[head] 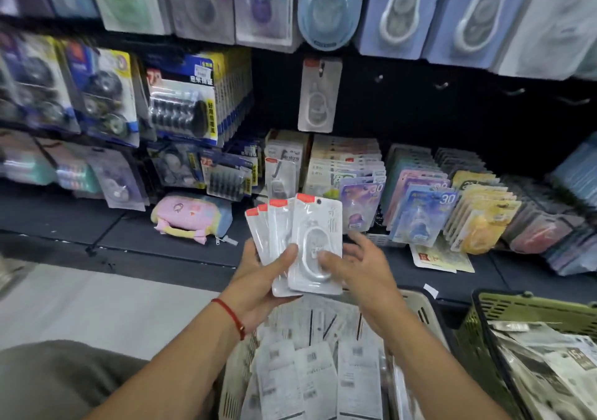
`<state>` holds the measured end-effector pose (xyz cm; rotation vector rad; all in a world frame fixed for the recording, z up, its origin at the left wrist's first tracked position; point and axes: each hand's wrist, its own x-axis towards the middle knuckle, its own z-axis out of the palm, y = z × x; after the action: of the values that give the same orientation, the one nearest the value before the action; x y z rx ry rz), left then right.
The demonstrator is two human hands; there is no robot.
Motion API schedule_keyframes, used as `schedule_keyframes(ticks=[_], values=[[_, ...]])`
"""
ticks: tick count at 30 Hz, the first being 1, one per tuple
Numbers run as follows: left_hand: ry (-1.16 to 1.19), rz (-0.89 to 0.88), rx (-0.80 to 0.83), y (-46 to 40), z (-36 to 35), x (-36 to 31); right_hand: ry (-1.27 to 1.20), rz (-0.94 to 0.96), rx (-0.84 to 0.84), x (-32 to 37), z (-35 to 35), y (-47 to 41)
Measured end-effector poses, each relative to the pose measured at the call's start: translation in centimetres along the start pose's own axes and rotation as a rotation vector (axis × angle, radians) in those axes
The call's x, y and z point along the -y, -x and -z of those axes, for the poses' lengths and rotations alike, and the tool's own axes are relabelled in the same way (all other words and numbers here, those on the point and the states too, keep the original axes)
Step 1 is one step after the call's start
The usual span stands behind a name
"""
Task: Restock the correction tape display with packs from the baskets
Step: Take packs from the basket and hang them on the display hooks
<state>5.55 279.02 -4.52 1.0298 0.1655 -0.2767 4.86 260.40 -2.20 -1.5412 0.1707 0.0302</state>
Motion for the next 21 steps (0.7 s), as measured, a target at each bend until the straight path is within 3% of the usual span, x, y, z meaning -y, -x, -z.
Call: schedule_keyframes(ticks=[3, 5, 10, 15, 21], values=[[-0.054, -0.109, 0.066, -1.6, -1.1, -4.9, 0.002, 0.039, 0.124, 4.2, -0.7, -2.1], [-0.110, -0.193, 0.087, -2.6, -1.5, -8.1, 0.038, 0.088, 0.122, 7.1, -1.3, -3.3], [-0.336, -0.515, -0.107, -5.0, -1.3, -14.3, 0.230, 0.297, -0.035, 13.1, -1.7, -6.4], [-0.340, -0.671, -0.216, -6.7, 0.2, -14.5, 0.272, 0.356, -0.038, 16.2, -2.6, -8.7], [-0.351, -0.735, -0.210, -7.2, 0.3, -14.6, 0.270, 0.399, 0.031, 17.0, -2.4, -10.7]])
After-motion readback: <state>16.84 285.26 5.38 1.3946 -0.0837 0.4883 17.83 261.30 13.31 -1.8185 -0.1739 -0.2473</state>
